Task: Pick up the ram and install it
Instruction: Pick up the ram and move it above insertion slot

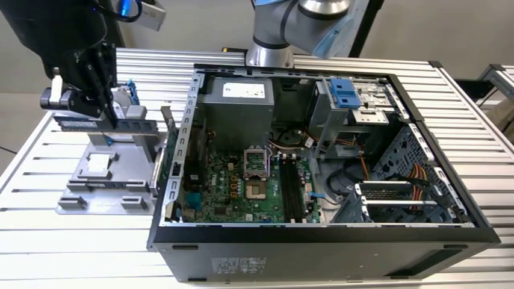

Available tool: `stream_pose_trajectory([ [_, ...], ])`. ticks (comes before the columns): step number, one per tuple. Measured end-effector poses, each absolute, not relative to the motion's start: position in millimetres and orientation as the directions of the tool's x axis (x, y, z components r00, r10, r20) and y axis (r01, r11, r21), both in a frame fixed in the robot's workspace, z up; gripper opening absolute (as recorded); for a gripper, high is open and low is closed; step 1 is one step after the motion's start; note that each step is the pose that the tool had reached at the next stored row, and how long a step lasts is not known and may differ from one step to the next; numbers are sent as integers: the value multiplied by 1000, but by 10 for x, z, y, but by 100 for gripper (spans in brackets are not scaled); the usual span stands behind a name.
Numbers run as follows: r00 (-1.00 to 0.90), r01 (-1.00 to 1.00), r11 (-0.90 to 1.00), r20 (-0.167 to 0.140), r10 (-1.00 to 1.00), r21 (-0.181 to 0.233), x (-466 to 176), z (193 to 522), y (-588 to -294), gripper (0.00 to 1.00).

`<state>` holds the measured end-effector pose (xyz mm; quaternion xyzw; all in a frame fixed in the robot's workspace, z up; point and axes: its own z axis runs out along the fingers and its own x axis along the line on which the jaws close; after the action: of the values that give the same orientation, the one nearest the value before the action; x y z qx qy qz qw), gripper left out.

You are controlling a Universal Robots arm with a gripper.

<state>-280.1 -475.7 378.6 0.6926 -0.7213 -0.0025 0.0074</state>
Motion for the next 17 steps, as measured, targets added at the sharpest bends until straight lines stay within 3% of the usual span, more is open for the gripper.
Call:
stream_pose_trajectory([
  [17, -41, -999, 41, 7, -999, 14, -2679, 3785, -4757, 0],
])
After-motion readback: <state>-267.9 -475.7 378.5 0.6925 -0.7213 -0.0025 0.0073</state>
